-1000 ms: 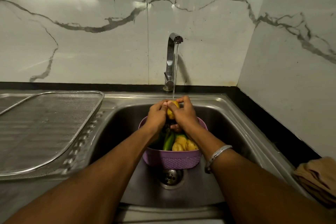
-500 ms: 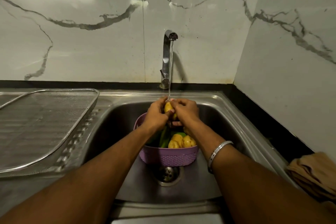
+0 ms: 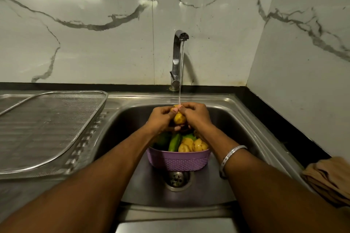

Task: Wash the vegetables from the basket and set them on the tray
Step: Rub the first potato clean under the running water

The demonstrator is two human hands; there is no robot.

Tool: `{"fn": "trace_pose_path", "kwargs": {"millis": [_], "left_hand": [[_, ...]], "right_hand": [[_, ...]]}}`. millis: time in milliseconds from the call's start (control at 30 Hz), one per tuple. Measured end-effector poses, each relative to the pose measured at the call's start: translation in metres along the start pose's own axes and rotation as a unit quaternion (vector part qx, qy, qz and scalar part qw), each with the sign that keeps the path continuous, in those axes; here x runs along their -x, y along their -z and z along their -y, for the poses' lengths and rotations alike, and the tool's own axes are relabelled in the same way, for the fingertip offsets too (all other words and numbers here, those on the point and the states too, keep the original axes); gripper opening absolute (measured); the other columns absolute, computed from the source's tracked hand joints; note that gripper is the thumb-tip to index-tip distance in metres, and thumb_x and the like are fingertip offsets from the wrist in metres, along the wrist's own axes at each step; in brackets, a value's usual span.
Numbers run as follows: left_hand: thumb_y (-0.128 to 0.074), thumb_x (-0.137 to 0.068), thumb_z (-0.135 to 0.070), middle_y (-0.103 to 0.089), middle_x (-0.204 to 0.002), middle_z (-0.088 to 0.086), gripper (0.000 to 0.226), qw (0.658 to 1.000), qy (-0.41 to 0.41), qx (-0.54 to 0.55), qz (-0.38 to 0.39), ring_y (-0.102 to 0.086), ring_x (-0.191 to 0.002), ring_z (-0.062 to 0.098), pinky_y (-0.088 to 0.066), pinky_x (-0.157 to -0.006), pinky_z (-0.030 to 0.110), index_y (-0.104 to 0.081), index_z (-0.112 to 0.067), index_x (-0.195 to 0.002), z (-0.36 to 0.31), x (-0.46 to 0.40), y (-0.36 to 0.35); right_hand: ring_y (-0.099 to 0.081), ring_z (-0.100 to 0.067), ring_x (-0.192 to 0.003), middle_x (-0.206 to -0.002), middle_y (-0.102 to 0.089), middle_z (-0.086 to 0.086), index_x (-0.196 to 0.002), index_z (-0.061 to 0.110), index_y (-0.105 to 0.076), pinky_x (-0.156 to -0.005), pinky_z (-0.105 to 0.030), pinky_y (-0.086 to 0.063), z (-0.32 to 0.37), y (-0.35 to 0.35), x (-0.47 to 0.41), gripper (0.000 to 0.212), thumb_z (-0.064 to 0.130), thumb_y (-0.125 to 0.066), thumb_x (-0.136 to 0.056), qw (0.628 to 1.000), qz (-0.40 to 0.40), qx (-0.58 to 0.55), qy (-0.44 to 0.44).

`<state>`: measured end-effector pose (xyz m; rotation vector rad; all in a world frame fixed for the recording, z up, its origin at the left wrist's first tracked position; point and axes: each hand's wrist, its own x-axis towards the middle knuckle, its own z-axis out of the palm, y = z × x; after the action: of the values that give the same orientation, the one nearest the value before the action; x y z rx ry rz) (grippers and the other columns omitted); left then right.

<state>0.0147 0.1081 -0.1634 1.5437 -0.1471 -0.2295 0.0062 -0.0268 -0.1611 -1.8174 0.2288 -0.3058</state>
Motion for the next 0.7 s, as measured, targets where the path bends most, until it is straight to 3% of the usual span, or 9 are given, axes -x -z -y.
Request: {"fn": "trace_pose_path", "kwargs": {"millis": [67,133,200,333,433,533,633,700], "left_hand": [[-0.055,-0.103,-0.02,-0.071,-0.109,0.02,0.029,0.999,-0.027,-0.03,-0.015,-0.07,-0.08,0.03,-0.061,-0.061,0.036,-0.064,-0.007,-0.127,-0.002,-0.002,0.001],[-0.057,-0.103,-0.022,-0.073,-0.11,0.019,0.03,0.998,-0.047,-0.041,-0.024,-0.072,-0.09,0.036,-0.06,-0.074,0.046,-0.065,-0.01,-0.128,-0.003,-0.004,0.0],[-0.058,-0.102,-0.021,-0.073,-0.112,0.016,0.029,0.998,-0.053,-0.01,-0.028,-0.072,-0.096,0.03,-0.061,-0.079,0.04,-0.066,-0.008,-0.127,-0.006,-0.005,-0.006],[-0.062,-0.099,-0.02,-0.071,-0.114,0.009,0.029,0.997,-0.06,0.009,-0.056,-0.071,-0.099,0.023,-0.062,-0.075,0.033,-0.063,-0.01,-0.127,-0.005,-0.005,-0.017],[-0.063,-0.099,-0.016,-0.067,-0.111,0.008,0.022,0.995,-0.045,0.026,-0.084,-0.068,-0.097,0.022,-0.06,-0.069,0.032,-0.058,-0.018,-0.12,-0.002,-0.007,-0.021],[-0.063,-0.099,-0.016,-0.066,-0.114,0.009,0.028,0.99,-0.014,0.09,-0.107,-0.068,-0.094,0.025,-0.057,-0.057,0.031,-0.054,-0.017,-0.125,-0.005,-0.007,-0.017],[-0.063,-0.098,-0.012,-0.063,-0.12,0.013,0.032,0.992,0.004,0.102,-0.075,-0.069,-0.095,0.028,-0.055,-0.05,0.025,-0.054,-0.014,-0.128,-0.007,-0.007,-0.009],[-0.063,-0.097,-0.008,-0.062,-0.124,0.016,0.031,0.993,0.006,0.115,-0.042,-0.071,-0.096,0.03,-0.06,-0.056,0.03,-0.054,-0.01,-0.127,-0.007,-0.006,-0.008]], "right_hand": [[-0.067,-0.016,-0.077,-0.103,-0.076,-0.005,-0.107,0.023,-0.076,-0.065,-0.033,-0.059,0.002,-0.005,-0.001,0.016,0.03,-0.068,-0.095,1.0,-0.017,-0.003,0.02],[-0.068,-0.02,-0.089,-0.107,-0.075,-0.005,-0.109,0.023,-0.074,-0.081,-0.041,-0.06,0.004,-0.011,-0.002,0.019,0.033,-0.063,-0.098,0.999,-0.042,0.011,0.025],[-0.065,-0.022,-0.098,-0.111,-0.072,-0.006,-0.114,0.019,-0.071,-0.088,-0.039,-0.055,0.007,-0.014,-0.003,0.027,0.036,-0.053,-0.104,0.995,-0.082,0.033,0.036],[-0.062,-0.021,-0.093,-0.114,-0.07,-0.01,-0.122,0.015,-0.068,-0.08,-0.033,-0.05,0.01,-0.012,-0.003,0.042,0.042,-0.039,-0.108,0.996,-0.059,0.063,0.017],[-0.062,-0.029,-0.11,-0.125,-0.065,-0.013,-0.13,0.014,-0.061,-0.089,-0.036,-0.049,0.008,-0.01,-0.001,0.039,0.036,-0.035,-0.109,0.984,-0.047,0.16,0.061],[-0.055,-0.025,-0.122,-0.139,-0.052,-0.009,-0.145,0.019,-0.05,-0.094,-0.035,-0.048,0.01,-0.016,0.002,0.039,0.027,-0.036,-0.109,0.983,0.004,0.156,0.101],[-0.06,-0.024,-0.109,-0.124,-0.062,-0.011,-0.128,0.013,-0.061,-0.082,-0.029,-0.047,0.005,-0.018,-0.003,0.03,0.024,-0.043,-0.108,0.99,-0.001,0.102,0.094],[-0.063,-0.019,-0.092,-0.104,-0.067,-0.008,-0.113,0.009,-0.067,-0.068,-0.026,-0.045,0.004,-0.014,-0.006,0.025,0.027,-0.05,-0.106,0.996,-0.035,0.046,0.074]]}}
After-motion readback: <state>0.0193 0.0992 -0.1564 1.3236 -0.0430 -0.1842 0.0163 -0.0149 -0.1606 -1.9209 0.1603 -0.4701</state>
